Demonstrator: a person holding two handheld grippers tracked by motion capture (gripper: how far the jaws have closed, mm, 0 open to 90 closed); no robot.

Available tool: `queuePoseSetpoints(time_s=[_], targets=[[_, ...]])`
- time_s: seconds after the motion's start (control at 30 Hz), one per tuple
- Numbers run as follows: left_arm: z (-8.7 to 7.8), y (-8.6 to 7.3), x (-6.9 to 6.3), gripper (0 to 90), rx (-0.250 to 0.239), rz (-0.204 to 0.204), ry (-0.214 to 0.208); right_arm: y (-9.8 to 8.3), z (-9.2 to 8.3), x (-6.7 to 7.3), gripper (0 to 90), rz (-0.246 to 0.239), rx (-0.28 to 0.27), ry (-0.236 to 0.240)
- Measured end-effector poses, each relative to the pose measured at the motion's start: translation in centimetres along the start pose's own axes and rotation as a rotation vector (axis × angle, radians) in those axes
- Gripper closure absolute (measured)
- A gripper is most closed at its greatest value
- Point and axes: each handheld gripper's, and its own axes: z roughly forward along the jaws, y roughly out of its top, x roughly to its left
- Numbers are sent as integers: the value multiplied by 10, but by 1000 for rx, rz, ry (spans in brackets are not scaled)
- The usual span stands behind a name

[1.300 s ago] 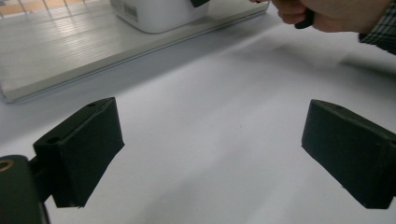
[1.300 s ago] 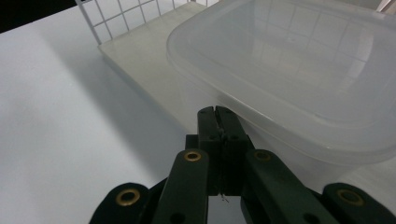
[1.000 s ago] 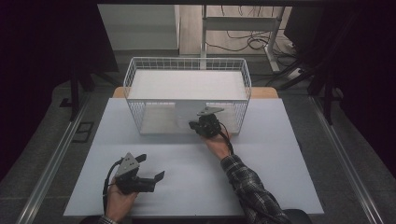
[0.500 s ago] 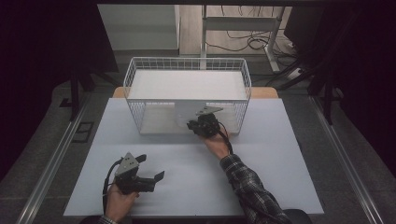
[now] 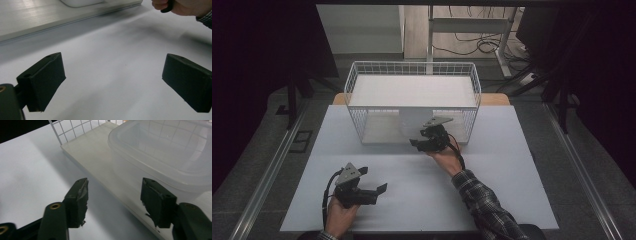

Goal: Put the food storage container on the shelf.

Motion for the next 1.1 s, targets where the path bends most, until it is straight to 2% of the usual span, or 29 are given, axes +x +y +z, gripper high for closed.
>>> queuePoseSetpoints(time_s=[0.27,0.37,0.7,0.83,1.1], targets=[[1,0,0,36,13,-4,4,-3,-11,3,272,8,14,13],[2,-1,0,33,17,-2,9,-4,-15,6,236,-13,21,10],[5,-2,0,32,34,-1,5,-10,-31,13,135,-23,23,48],[4,-2,-1,32,35,1,2,-12,-37,16,94,-44,26,49],[4,-2,-1,33,38,1,-5,-20,-50,19,58,-37,27,47]])
